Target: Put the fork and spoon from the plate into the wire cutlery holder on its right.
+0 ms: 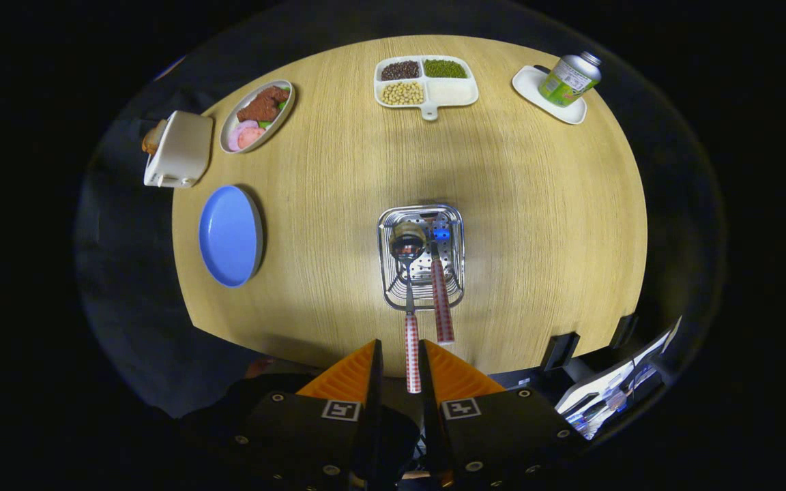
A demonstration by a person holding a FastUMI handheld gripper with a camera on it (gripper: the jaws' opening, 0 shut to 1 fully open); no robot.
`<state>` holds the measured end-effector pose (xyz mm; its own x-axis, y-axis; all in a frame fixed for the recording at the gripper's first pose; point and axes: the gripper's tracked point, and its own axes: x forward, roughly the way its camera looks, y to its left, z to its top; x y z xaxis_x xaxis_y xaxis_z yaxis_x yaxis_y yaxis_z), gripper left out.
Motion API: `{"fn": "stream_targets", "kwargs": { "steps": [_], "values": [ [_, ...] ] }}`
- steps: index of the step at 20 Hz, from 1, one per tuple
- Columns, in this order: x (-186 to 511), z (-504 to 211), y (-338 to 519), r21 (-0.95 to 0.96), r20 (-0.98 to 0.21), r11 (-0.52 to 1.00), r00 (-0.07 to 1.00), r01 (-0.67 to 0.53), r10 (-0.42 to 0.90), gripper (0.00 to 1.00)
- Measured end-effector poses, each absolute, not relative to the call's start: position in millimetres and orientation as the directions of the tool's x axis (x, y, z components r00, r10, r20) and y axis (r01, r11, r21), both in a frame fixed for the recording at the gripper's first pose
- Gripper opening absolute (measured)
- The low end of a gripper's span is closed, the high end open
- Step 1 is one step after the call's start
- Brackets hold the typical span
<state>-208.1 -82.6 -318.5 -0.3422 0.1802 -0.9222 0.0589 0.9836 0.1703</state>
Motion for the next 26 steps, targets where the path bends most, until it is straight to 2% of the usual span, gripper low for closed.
{"fn": "stream_targets", "kwargs": {
  "steps": [4, 8, 11, 12, 13, 14, 18, 22, 26],
  "values": [
    [-189, -317, -90, 0.196, -0.953, 0.973, -0.209, 0.121, 0.218, 0.3],
    [-154, -302, -94, 0.243, -0.97, 0.96, 0.011, 0.139, 0.244, 0.31],
    [-116, -278, -105, 0.231, -0.953, 0.969, 0.221, 0.089, 0.206, 0.41],
    [-103, -268, -107, 0.229, -0.935, 0.97, 0.295, 0.08, 0.197, 0.56],
    [-92, -256, -109, 0.229, -0.913, 0.971, 0.362, 0.074, 0.188, 0.61],
    [-81, -244, -112, 0.227, -0.886, 0.971, 0.428, 0.069, 0.177, 0.69],
    [-33, -194, -135, 0.185, -0.737, 0.98, 0.671, 0.077, 0.087, 0.86],
    [-1, -140, -149, 0.142, -0.54, 0.986, 0.842, 0.088, 0.002, 0.91],
    [11, -74, -139, 0.095, -0.329, 0.995, 0.944, 0.036, -0.002, 0.92]
  ]
}}
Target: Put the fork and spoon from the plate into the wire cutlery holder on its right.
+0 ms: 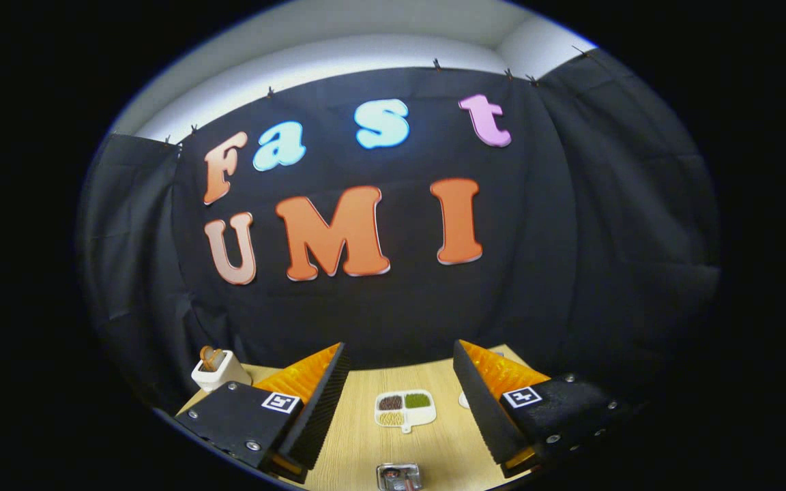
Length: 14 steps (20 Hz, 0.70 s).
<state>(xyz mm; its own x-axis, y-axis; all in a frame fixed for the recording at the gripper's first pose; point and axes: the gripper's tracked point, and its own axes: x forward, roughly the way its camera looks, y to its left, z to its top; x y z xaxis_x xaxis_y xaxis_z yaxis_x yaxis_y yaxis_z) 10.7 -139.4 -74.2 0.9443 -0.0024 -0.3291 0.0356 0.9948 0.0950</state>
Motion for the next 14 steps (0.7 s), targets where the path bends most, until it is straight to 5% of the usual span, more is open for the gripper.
{"fn": "stream_targets", "kwargs": {
  "steps": [5, 14],
  "values": [
    [26, -25, -131, 0.069, -0.147, 0.998, 0.989, -0.006, 0.016, 0.93],
    [34, -5, -110, 0.014, -0.033, 0.999, 0.998, -0.049, 0.049, 0.96]
  ]
}}
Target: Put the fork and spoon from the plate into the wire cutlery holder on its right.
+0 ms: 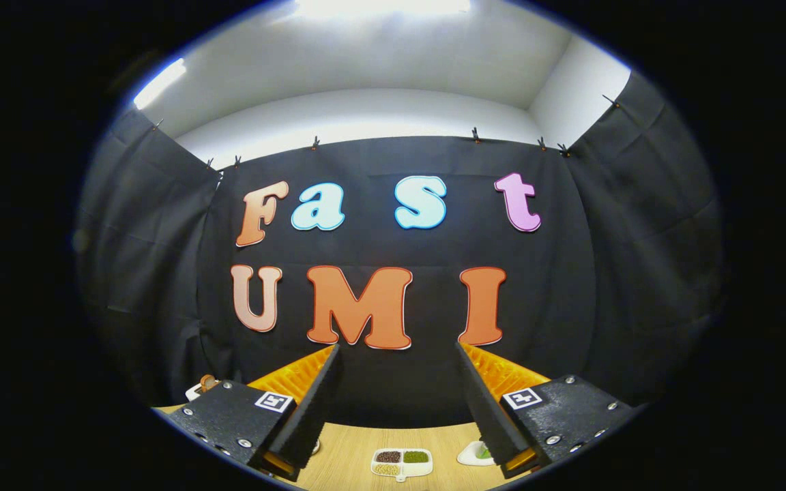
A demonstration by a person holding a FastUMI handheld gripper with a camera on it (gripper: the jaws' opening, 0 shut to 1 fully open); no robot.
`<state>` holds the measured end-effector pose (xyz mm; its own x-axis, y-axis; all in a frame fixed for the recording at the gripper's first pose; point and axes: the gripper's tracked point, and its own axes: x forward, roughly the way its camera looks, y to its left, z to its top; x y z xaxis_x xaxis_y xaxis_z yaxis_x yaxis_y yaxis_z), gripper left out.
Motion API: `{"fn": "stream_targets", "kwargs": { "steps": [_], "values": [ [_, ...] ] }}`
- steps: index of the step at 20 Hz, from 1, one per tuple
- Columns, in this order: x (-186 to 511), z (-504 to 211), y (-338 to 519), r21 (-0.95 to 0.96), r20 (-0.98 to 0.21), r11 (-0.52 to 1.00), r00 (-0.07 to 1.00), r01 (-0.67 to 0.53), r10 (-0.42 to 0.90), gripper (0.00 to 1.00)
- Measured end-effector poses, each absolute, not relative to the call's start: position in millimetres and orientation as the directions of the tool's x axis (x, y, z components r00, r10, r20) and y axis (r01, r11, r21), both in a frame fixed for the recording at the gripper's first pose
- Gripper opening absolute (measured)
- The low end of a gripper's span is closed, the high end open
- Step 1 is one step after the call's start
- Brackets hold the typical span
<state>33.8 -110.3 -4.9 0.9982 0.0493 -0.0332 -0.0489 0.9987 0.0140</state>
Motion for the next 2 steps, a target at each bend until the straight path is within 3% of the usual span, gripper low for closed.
{"fn": "stream_targets", "kwargs": {
  "steps": [2],
  "values": [
    [33.7, 3.7, -108.1, -0.001, -0.004, 0.999, 0.999, -0.049, 0.049, 0.96]
  ]
}}
